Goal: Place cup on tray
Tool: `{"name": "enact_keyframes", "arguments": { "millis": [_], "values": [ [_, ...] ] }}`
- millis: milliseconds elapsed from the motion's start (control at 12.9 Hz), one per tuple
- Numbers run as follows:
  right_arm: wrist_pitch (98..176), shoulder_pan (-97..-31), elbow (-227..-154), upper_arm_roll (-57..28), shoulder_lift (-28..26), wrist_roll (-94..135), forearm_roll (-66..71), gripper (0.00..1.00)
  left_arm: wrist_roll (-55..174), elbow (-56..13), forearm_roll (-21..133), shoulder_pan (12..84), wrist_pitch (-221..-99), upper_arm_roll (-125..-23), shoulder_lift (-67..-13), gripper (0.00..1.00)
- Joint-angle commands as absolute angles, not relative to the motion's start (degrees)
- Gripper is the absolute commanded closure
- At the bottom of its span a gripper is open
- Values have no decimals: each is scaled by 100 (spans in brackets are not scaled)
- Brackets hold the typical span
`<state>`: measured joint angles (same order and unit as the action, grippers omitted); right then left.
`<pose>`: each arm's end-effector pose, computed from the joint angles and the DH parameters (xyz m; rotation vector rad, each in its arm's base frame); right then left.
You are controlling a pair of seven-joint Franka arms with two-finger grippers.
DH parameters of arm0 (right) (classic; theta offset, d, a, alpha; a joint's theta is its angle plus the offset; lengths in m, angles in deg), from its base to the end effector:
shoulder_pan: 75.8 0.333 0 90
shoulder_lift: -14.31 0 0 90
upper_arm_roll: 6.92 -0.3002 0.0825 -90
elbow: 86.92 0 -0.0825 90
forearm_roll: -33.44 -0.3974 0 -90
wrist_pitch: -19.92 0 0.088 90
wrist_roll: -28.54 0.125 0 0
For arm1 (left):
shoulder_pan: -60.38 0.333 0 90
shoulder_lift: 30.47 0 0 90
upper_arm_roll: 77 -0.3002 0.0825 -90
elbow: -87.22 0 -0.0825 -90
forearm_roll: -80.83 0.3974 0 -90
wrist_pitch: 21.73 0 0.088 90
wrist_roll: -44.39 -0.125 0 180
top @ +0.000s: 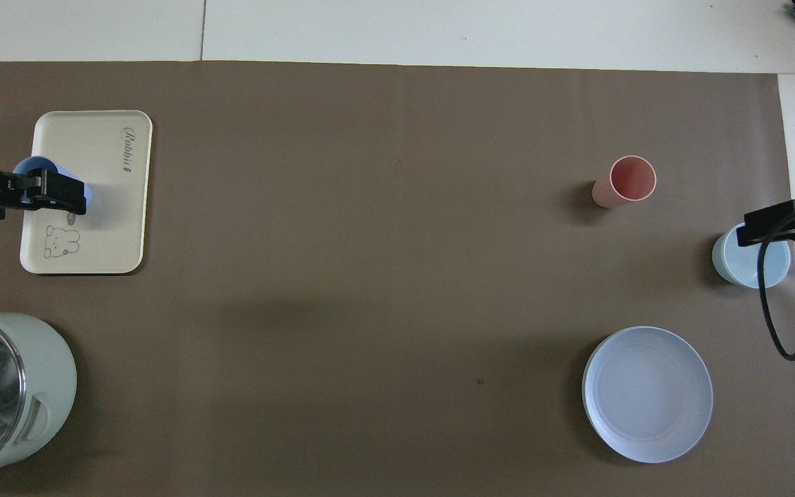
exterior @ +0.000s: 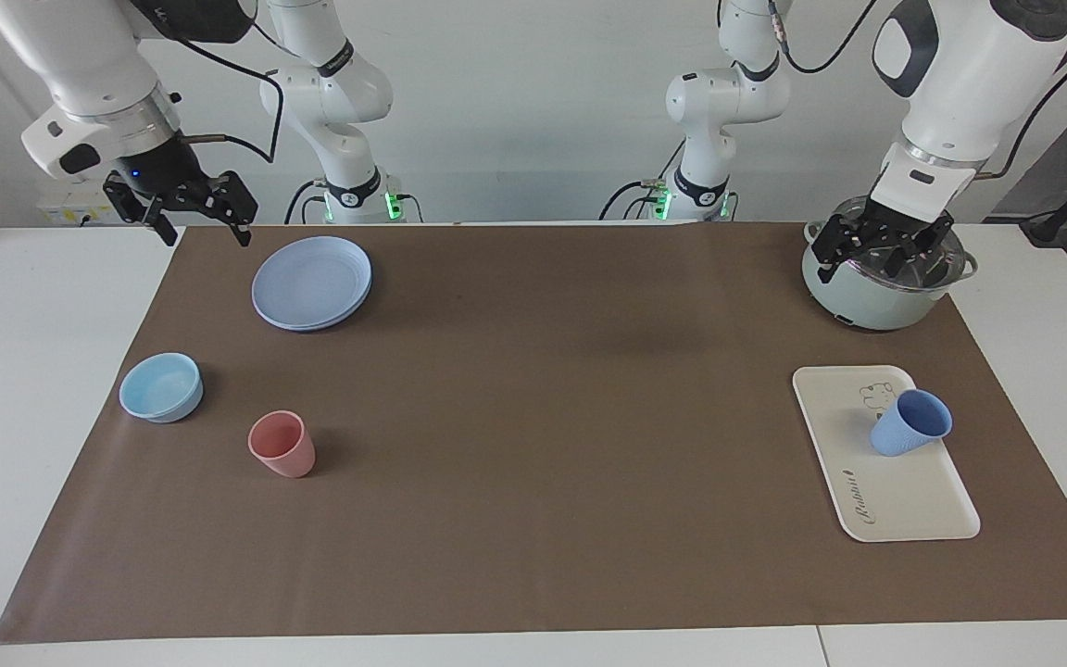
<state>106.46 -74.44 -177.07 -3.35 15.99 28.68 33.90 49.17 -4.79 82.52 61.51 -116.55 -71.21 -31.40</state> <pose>0.5520 -0.0228 0.6006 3.1349 -0.0648 -0.0531 0.5789 -0.0433 0.5719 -3.1161 -0.0002 -0.0546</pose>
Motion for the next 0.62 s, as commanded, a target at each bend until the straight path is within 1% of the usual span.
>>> {"name": "enact_keyframes", "arguments": {
  "millis": [0,310,543],
  "values": [
    [10693,-7369,-17833,-279,1721,2994,3537,0,4826,-604,8153,6153,-11718,-7112,-3012,0],
    [10676,-7150,-17833,-69,1721,2942,3529,0,4826,-472,8153,6144,-11490,-7077,-2994,0],
    [10658,-7176,-17859,-16,1739,2950,3502,0,4835,-472,8153,6135,-11428,-7068,-2924,0]
  ]
}}
